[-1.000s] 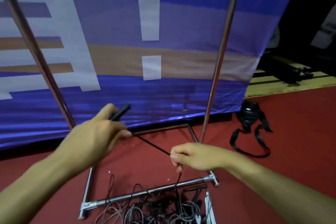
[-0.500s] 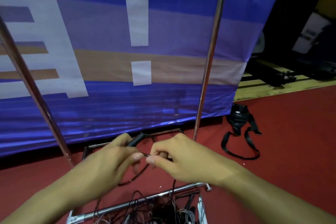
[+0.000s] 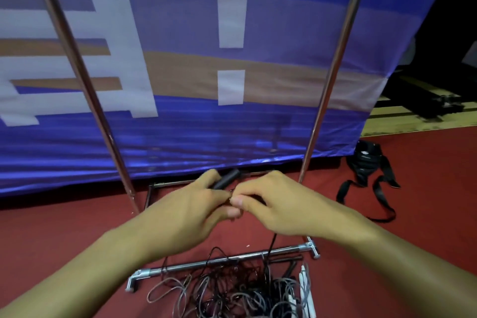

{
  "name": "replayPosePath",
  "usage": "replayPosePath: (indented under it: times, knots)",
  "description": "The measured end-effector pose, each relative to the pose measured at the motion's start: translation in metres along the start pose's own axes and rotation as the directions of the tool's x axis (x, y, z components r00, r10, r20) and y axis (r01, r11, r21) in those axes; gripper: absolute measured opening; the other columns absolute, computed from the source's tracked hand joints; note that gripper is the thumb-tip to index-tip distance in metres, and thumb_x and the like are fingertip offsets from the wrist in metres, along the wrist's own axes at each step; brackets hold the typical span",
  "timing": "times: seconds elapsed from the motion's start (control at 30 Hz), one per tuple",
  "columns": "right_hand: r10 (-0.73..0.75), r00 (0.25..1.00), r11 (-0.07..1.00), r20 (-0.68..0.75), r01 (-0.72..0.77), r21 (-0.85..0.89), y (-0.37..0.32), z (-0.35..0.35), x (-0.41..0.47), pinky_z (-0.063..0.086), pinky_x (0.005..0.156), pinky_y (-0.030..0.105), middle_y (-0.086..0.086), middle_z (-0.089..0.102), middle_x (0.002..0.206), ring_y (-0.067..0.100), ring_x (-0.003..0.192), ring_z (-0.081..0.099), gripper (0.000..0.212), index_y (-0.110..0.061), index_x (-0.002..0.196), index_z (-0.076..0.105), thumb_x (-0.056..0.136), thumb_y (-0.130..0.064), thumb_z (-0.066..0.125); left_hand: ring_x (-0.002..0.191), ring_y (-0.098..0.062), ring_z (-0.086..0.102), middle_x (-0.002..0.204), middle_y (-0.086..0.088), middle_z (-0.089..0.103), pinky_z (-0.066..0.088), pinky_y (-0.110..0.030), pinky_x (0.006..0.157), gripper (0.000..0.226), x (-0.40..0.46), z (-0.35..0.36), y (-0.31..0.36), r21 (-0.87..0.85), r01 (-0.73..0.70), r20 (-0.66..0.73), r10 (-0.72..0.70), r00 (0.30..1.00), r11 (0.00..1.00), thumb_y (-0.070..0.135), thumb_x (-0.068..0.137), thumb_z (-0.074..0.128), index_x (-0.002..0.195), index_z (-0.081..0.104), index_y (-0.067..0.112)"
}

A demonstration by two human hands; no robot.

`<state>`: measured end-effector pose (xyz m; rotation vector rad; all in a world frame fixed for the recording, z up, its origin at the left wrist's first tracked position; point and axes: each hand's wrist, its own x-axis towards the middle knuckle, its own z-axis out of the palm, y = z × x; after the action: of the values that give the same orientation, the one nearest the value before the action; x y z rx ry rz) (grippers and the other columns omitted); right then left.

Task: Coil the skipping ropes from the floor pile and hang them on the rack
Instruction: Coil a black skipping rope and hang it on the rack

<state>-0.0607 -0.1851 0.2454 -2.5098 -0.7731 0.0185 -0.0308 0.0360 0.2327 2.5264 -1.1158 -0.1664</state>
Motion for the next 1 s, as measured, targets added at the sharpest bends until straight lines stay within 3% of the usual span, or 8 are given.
replayPosePath:
  times: [0.07,0.23,0.33,0.4,0.5,0.73,0.83,1.0]
  knots:
    - [0.068,0.998,0.994,-0.015,-0.067,0.084,0.004,-0.001,0.002,0.045,0.059,0.029,-0.007,0.063,0.062,0.011,0.058,0.058,0.031,-0.027,0.081,0.068,0.106,-0.038,0.052,0.078,-0.005,0.053,0.099,0.015,0.035,0.051,-0.040,0.074,0.047,0.000,-0.003,0.001,0.101,0.010,-0.056,-0.004,0.998,0.995,0.071,0.094,0.020,0.089,0.054,0.040]
    - [0.196,0.872,0.968,0.449,-0.245,0.053,0.053,0.017,-0.005,0.051,0.087,0.031,0.000,0.076,0.083,0.004,0.077,0.068,0.045,-0.020,0.081,0.066,0.108,-0.048,0.043,0.072,-0.017,0.054,0.096,0.007,0.035,0.050,-0.042,0.066,0.042,-0.013,-0.035,-0.033,0.239,0.201,-0.173,-0.162,0.972,0.950,0.066,0.096,0.025,0.075,0.049,0.037]
    - [0.207,0.957,0.959,0.205,-0.239,0.150,0.058,0.005,-0.004,0.049,0.066,0.026,-0.005,0.061,0.070,0.004,0.061,0.060,0.037,-0.023,0.078,0.056,0.110,-0.036,0.041,0.080,-0.018,0.058,0.102,0.010,0.035,0.053,-0.045,0.080,0.031,-0.020,-0.033,-0.057,0.272,0.265,-0.048,-0.262,0.964,0.925,0.060,0.094,0.044,0.102,0.062,0.036]
    - [0.179,0.984,0.965,-0.022,-0.171,0.198,0.038,-0.020,-0.001,0.039,0.056,0.016,-0.008,0.051,0.066,0.001,0.053,0.046,0.036,-0.021,0.079,0.057,0.110,-0.029,0.041,0.092,-0.013,0.061,0.112,0.015,0.034,0.053,-0.039,0.088,0.056,-0.025,-0.029,-0.056,0.167,0.220,-0.014,-0.221,0.975,0.961,0.068,0.085,0.059,0.134,0.051,0.040]
    - [0.090,0.996,0.991,0.011,-0.091,0.102,0.009,-0.031,-0.001,0.036,0.060,0.017,-0.011,0.052,0.064,0.004,0.057,0.047,0.035,-0.024,0.083,0.066,0.109,-0.033,0.044,0.094,0.000,0.060,0.118,0.021,0.036,0.050,-0.031,0.091,0.081,-0.023,-0.026,-0.034,-0.032,0.157,-0.035,-0.158,0.987,0.987,0.083,0.073,0.059,0.143,0.034,0.051]
    - [0.120,0.993,0.991,-0.012,-0.119,0.056,-0.004,-0.005,0.002,0.046,0.061,0.033,-0.001,0.064,0.061,0.008,0.052,0.054,0.038,-0.025,0.076,0.065,0.103,-0.049,0.053,0.078,-0.007,0.054,0.097,0.010,0.039,0.050,-0.041,0.080,0.040,-0.008,-0.013,-0.012,0.010,-0.022,-0.051,0.022,0.998,1.000,0.066,0.098,0.034,0.084,0.060,0.038]
    - [0.261,0.886,0.960,0.384,-0.282,-0.003,0.036,0.003,-0.005,0.049,0.074,0.029,-0.002,0.074,0.075,0.007,0.068,0.067,0.042,-0.024,0.077,0.059,0.105,-0.052,0.047,0.070,-0.011,0.049,0.092,0.008,0.036,0.049,-0.042,0.065,0.039,-0.017,-0.037,-0.039,0.192,0.129,-0.204,-0.089,0.975,0.973,0.072,0.093,0.031,0.074,0.051,0.044]
    - [0.227,0.940,0.974,0.253,-0.221,-0.053,0.054,-0.001,-0.002,0.047,0.070,0.026,-0.005,0.058,0.069,0.014,0.065,0.061,0.036,-0.026,0.080,0.054,0.110,-0.036,0.039,0.095,-0.019,0.064,0.115,0.007,0.039,0.054,-0.039,0.087,0.047,-0.032,-0.032,-0.070,0.290,0.248,-0.013,-0.255,0.967,0.924,0.055,0.088,0.068,0.133,0.060,0.043]
